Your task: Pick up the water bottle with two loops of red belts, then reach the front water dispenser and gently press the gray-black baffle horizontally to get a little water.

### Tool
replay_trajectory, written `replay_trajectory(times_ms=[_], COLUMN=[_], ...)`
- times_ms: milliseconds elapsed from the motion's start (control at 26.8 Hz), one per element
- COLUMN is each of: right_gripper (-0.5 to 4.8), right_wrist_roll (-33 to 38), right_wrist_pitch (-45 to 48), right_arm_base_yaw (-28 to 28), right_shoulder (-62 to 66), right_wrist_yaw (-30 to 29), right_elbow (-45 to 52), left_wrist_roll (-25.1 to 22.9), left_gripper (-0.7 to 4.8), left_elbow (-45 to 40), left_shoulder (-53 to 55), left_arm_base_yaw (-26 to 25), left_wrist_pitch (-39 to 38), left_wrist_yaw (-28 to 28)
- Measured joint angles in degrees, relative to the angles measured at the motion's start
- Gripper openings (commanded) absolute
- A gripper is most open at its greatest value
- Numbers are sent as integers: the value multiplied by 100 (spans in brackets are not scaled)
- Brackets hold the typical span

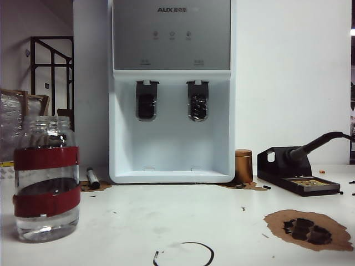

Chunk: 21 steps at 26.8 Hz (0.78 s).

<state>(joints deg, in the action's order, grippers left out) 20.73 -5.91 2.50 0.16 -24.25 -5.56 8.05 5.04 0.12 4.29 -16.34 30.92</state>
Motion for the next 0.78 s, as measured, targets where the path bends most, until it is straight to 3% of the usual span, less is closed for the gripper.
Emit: replay_trajectory(times_ms=[112,187,261,783], right_gripper=[50,123,162,180], right_wrist_roll=[11,39,66,118], right_wrist_pitch=[-2,-4,-46,-216], right_arm_base_yaw=[0,0,0,0], right_shoulder=[0,0,0,9], right_wrist_yaw=[-2,-81,-138,-136], right_elbow=[0,0,0,-98], left_wrist_roll=[0,-2,0,0], left_gripper=[-4,-4,-4,-4], left_elbow=[-2,0,0,28], left_shoulder=[0,-2,0,-2], left_arm_base_yaw=[0,0,0,2], left_wrist_pitch=[-697,-732,-726,-562], left_wrist_yaw=[291,472,485,743])
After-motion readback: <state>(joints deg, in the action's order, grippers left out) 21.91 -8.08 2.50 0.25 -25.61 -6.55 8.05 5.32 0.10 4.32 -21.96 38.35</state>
